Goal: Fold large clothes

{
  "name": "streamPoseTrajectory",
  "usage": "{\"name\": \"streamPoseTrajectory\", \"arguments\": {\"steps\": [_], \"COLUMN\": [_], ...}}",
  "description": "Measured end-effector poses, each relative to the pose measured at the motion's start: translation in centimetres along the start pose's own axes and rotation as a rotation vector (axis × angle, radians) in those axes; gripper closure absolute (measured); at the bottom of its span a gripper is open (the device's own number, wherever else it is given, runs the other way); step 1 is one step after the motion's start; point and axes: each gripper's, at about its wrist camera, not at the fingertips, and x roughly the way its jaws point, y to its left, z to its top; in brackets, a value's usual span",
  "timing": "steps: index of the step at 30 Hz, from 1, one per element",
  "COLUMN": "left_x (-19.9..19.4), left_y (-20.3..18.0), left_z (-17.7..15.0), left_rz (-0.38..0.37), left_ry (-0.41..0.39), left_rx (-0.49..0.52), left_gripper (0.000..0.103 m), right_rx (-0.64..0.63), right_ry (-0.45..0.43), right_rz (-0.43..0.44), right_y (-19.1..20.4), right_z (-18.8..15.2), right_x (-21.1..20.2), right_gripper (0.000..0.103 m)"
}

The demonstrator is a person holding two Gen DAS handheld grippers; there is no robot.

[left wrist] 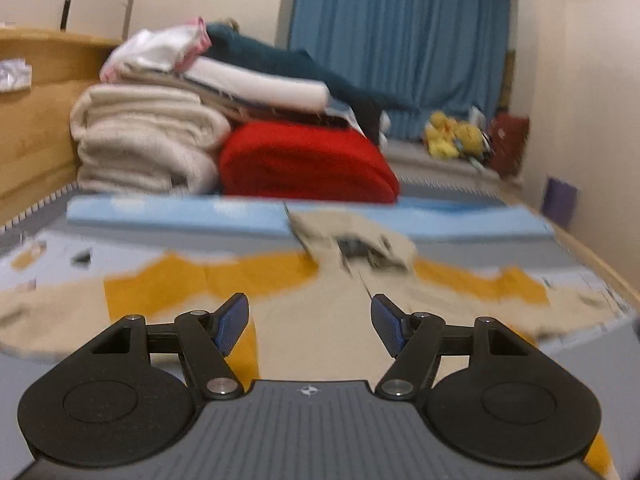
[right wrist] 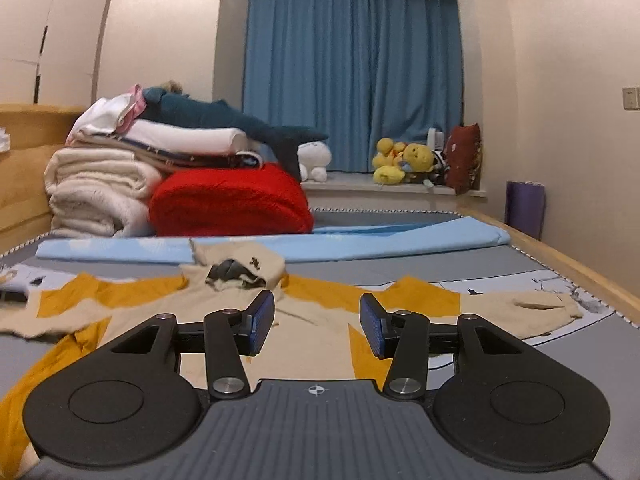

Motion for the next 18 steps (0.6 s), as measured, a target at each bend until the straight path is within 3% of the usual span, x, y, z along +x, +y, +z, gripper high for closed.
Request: {"name": "streamPoseTrajectory", "arguments": {"steps": [3,6,8,10,12,18], "left_x": [4.0,9.0,12.0,14.4,16.1,16.3], "left_y": [2.6,7.2,11.0,15.4,20.0,32.5], "left_z": [3.8,4.5,3.3,1.3,-0.8,-4.1], "left_rz": [0.075,0.171,0.242,0.3,0.348,0.532], "left_ry": [-0.06,-0.032,0.013,0.067,0.139,0.212], "left_rx": [-0.026,-0.072,-0.096,-0.126,-0.202,-0.469], "left_gripper": [0.03,0.031,0.037,0.05,0.058,0.059], "right_rx": [-0.009,-0.004,-0.004,-0.023,-0.083,-0.124], "right_ry": [-0.01,0.023,0.038,0.051,0.055,0.043], "right_rz": [-0.031,-0.032,-0.022,-0.008,0.008,0.09], "right_y": [0.0,-0.5,-0.8,-0.6,0.1,5.0], "right_z": [0.2,0.2,0.2,0.2,0.9,5.4], "right_x": [0.5,1.1,1.3,1.7,2.4,8.3], "right_gripper": [0.054,0.054,0.054,0.054,0.054,0.054]}}
